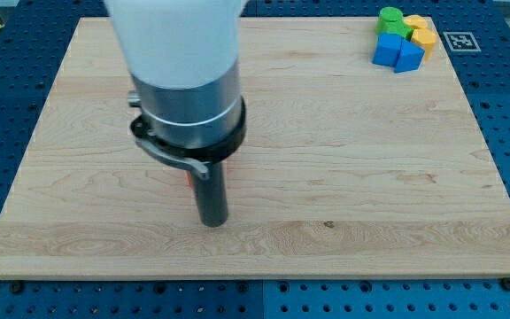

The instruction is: Push the red blocks towards the top center of the board

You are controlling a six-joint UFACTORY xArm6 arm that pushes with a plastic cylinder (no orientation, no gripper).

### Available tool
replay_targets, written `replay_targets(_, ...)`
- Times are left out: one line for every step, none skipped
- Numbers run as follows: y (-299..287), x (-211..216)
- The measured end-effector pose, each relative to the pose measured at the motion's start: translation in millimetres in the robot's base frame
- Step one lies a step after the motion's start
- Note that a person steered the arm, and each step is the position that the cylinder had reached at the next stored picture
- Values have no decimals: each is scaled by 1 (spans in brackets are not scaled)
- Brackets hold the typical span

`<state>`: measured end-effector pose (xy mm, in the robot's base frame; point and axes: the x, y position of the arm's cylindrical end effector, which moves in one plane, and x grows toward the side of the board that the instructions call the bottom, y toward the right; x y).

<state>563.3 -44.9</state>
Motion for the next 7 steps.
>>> replay_targets(15,-10)
replay_targets(16,-11)
replay_targets(9,-9)
replay_targets(-2,-9)
replay_targets(-2,-9)
replay_targets(-2,-19)
replay_targets(-2,-34)
